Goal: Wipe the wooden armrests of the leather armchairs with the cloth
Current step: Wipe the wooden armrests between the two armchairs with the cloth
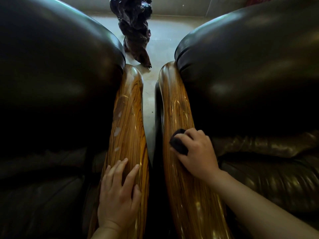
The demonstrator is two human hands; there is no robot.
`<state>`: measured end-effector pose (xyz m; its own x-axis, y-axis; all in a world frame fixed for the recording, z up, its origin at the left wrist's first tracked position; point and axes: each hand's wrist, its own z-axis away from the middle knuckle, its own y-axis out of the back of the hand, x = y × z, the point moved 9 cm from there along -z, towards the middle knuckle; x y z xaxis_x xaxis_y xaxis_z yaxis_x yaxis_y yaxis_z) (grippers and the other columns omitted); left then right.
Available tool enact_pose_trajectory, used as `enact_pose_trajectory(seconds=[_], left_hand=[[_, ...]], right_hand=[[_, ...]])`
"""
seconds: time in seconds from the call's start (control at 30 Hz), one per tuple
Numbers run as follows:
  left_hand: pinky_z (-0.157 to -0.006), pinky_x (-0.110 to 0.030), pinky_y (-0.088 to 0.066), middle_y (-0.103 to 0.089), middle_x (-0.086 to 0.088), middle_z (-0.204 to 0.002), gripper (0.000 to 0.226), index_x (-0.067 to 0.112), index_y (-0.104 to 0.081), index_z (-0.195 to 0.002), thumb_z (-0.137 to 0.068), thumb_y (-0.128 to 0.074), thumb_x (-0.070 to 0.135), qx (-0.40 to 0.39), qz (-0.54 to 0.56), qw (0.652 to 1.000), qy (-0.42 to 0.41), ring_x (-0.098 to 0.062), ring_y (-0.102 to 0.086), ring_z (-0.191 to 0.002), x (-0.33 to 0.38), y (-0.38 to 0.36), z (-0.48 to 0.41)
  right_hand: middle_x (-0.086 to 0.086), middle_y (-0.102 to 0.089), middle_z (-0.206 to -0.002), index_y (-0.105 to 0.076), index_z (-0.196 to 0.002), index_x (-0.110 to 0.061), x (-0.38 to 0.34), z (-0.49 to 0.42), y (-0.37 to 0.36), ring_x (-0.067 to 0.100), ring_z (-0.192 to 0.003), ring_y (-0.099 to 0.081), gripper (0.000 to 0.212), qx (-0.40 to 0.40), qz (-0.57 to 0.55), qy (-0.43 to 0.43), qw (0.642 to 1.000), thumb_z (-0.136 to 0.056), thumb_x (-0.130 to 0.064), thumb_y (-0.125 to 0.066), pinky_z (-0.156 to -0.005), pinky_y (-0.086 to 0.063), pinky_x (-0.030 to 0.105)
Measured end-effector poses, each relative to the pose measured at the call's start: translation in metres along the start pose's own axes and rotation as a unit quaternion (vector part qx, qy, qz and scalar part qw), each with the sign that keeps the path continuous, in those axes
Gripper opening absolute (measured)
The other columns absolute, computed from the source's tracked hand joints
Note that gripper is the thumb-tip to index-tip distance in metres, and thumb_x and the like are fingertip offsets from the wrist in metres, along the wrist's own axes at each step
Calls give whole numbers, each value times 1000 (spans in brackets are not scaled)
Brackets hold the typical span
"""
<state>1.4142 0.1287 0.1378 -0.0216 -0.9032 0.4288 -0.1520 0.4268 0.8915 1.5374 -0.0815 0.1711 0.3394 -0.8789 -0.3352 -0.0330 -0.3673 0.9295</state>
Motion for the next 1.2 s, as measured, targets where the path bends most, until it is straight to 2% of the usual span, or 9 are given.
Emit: enact_pose_trajectory(seconds=[0.17,0.33,0.6,0.73,0.9,0.97,1.07,1.13,1.2], left_hand=[[-119,-45,-15,-42,-8,-145,50,25,-53,-133,-85,-44,34,7,1,1000,-2,-28,-35,-137,-1,-1,-2],[-113,-57,-30,-43,-9,-144,50,23,-52,-134,-85,-45,32,15,-13,1000,-9,-29,-35,-137,1,0,-1],[-117,-50,-23,-37,-4,-148,51,27,-47,-137,-87,-45,35,-5,-23,1000,3,-24,-26,-141,-1,-2,3],[-119,-50,-20,-40,-5,-148,51,26,-49,-136,-86,-45,33,-9,-12,1000,-1,-27,-33,-141,-2,-6,2],[-120,-41,-9,-40,-6,-147,52,28,-49,-135,-84,-46,35,-3,-4,1000,1,-26,-33,-138,-2,-3,0],[-119,-44,-13,-41,-7,-146,51,27,-50,-134,-84,-46,35,-3,-5,1000,2,-27,-33,-138,-1,-2,-2],[-117,-48,-18,-43,-9,-145,50,25,-51,-133,-84,-46,34,-8,-7,1000,4,-29,-36,-136,0,-2,0],[-117,-48,-18,-42,-8,-145,51,27,-49,-134,-84,-45,35,-15,-8,1000,6,-28,-36,-136,0,-1,-1],[-117,-48,-17,-41,-7,-146,51,28,-49,-134,-84,-45,35,-20,-13,1000,6,-28,-36,-137,-1,-3,-1]], right_hand=[[-1,-40,-157,-44,-149,-23,23,-25,-16,23,-147,-29,68,-30,2,-63,998,-96,-64,-39,-121,-26,45],[0,-22,-168,-35,-155,-24,31,-86,-23,24,-155,-11,68,-41,-40,-145,988,-99,-59,-45,-125,-16,45],[-3,-22,-168,-34,-154,-31,3,36,-25,17,-156,-9,68,-99,8,99,990,-97,-67,-37,-124,-20,49],[0,-17,-169,-29,-157,-23,41,-42,-20,19,-156,-7,76,-64,-6,-87,994,-96,-68,-34,-122,-10,38],[6,-16,-169,-32,-157,-24,40,-132,-29,27,-156,-6,72,-42,-9,-138,989,-99,-66,-34,-126,-11,44],[4,-27,-166,-45,-150,-29,24,-139,-31,26,-155,-12,65,-43,18,-92,995,-98,-66,-35,-125,-11,46],[-3,-52,-150,-63,-130,-33,-21,-87,-30,20,-150,-29,51,-65,-6,87,994,-97,-64,-40,-124,-16,48],[-6,-61,-139,-66,-123,-33,-42,-34,-33,16,-146,-38,44,-93,-5,214,972,-99,-60,-43,-124,-20,48],[-6,-60,-141,-64,-127,-30,-37,-22,-36,15,-146,-37,44,-116,6,256,960,-101,-57,-43,-124,-20,46]])
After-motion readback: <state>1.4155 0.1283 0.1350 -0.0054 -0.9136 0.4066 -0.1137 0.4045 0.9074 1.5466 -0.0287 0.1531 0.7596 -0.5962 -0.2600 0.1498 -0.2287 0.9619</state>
